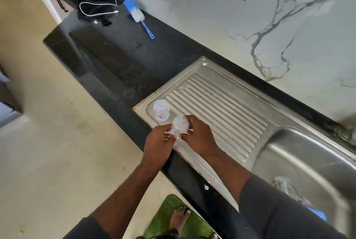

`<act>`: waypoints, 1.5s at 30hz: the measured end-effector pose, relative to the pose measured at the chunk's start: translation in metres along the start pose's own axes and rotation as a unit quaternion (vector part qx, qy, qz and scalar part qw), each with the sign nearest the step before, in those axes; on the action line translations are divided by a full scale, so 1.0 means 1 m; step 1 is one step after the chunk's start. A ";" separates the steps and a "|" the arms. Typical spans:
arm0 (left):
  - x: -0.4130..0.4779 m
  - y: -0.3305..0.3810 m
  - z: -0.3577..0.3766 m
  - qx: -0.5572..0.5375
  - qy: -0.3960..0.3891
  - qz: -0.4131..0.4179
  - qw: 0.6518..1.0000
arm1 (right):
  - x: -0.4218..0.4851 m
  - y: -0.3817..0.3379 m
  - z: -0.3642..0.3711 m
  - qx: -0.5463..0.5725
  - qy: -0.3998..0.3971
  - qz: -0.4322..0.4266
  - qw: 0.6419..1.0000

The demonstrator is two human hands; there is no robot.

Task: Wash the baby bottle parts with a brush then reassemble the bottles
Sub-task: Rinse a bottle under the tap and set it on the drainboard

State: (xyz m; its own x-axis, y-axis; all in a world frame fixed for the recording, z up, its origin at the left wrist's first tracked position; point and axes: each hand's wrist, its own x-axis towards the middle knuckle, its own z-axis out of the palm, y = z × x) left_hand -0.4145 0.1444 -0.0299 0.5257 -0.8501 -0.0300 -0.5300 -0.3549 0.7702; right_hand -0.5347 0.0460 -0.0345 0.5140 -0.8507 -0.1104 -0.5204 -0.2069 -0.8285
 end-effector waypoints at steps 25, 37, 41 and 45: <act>-0.058 0.067 0.108 -0.090 -0.170 0.006 0.981 | -0.091 0.089 -0.086 0.042 0.124 0.130 0.983; -0.074 0.153 0.287 0.035 -0.445 0.094 0.890 | -0.210 0.235 -0.191 -0.007 0.228 0.401 0.887; -0.070 0.165 0.331 0.145 -0.473 0.108 0.862 | -0.210 0.279 -0.197 -0.016 0.193 0.423 0.885; -0.064 0.171 0.351 0.182 -0.479 0.089 0.854 | -0.191 0.307 -0.197 -0.087 0.150 0.427 0.887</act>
State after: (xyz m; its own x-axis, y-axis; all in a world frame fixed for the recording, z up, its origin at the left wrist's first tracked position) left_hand -0.7723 0.0018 -0.1196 -0.2792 -0.7693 -0.5746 -0.8080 -0.1351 0.5735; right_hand -0.9269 0.0497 -0.1600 -0.3100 -0.8178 -0.4849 -0.7436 0.5264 -0.4124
